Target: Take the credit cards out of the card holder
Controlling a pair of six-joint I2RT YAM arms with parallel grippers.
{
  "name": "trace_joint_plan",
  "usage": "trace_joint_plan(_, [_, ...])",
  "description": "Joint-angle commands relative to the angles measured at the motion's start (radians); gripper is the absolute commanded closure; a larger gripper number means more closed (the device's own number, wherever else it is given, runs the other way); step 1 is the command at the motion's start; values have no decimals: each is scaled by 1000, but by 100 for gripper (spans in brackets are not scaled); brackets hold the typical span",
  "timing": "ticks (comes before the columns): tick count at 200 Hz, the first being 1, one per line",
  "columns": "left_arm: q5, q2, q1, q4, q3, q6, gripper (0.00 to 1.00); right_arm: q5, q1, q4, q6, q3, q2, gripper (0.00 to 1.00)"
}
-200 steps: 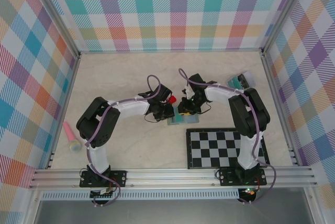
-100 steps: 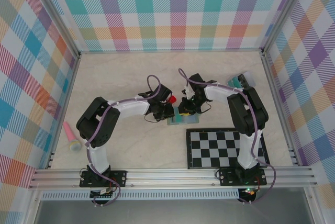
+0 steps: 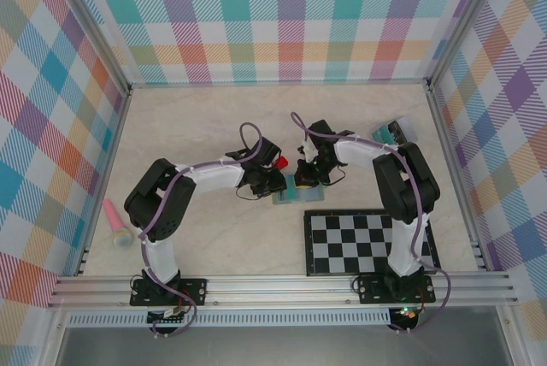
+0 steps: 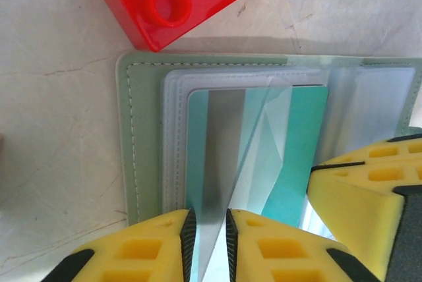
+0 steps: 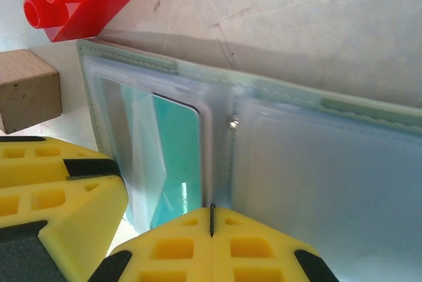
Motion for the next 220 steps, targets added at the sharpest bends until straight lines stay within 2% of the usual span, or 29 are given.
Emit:
trace_joint_plan(1, [-36,-21,-9,-64,-39,2,76,35,-14,-33,-25,-22,-64,100])
trace_joint_plan(54, [-12,-36,-9,-50,-34,2,77,-28,-21,-32,-29,-14,-54,99])
trace_joint_plan(94, [17,-14,-9,-33,-35,-7,81,-133,-3,-23,-49,-6,-15,82])
trace_joint_plan(126, [55,-19,-9,-5,-60,-42,81,-117,4,-32,-45,0,19,78])
trace_joint_plan(176, [50,-23,-9,-8,-65,-43,81,-96,11,-49,-54,8,48,79])
trace_joint_plan(220, [51,-19,-9,-5,-65,-45,81,-148,13,-29,-60,3,48,82])
